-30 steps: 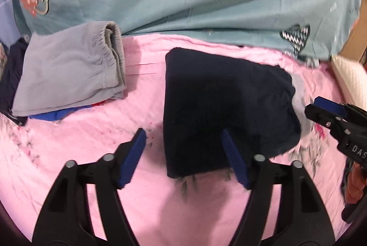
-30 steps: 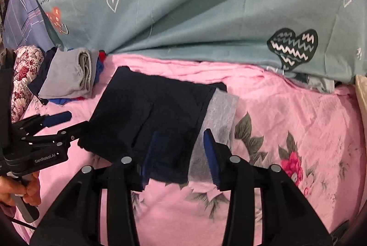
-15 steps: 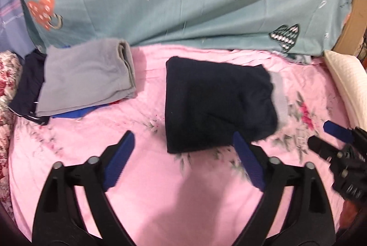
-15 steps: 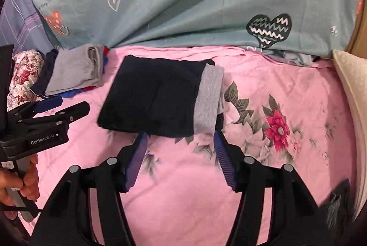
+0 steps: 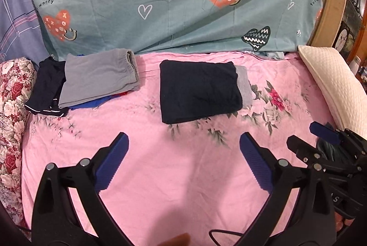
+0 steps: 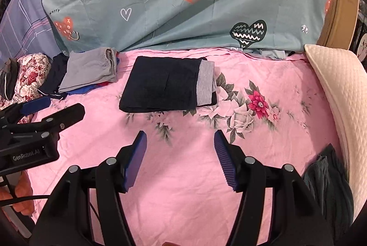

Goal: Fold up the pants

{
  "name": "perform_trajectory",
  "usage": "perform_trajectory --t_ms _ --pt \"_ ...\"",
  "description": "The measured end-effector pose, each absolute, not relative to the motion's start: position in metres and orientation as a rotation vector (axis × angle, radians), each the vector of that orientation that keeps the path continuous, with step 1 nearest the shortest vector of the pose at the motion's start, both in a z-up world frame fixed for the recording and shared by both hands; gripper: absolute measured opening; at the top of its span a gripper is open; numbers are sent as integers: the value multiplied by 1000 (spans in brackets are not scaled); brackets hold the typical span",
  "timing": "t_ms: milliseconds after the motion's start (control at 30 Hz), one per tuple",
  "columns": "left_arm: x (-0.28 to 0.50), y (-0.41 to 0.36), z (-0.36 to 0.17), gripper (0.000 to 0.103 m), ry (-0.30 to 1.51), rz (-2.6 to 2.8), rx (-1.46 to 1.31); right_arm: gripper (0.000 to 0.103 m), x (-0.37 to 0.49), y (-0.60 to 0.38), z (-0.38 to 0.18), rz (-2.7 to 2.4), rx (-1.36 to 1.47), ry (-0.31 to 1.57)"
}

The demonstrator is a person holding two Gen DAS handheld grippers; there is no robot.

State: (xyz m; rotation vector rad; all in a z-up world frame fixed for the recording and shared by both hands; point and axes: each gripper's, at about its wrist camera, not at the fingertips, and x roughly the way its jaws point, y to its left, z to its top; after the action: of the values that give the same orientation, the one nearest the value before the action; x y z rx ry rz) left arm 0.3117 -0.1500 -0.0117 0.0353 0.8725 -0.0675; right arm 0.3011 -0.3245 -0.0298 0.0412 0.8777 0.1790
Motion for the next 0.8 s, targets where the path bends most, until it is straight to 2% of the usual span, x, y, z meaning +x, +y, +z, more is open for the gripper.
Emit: perform_trajectory --t_ms 433,800 --pt "278 -145 -1 99 858 -60 40 61 276 -315 -10 162 18 825" --pt "271 -147 -1 99 857 -71 52 61 272 -312 -17 169 17 846"
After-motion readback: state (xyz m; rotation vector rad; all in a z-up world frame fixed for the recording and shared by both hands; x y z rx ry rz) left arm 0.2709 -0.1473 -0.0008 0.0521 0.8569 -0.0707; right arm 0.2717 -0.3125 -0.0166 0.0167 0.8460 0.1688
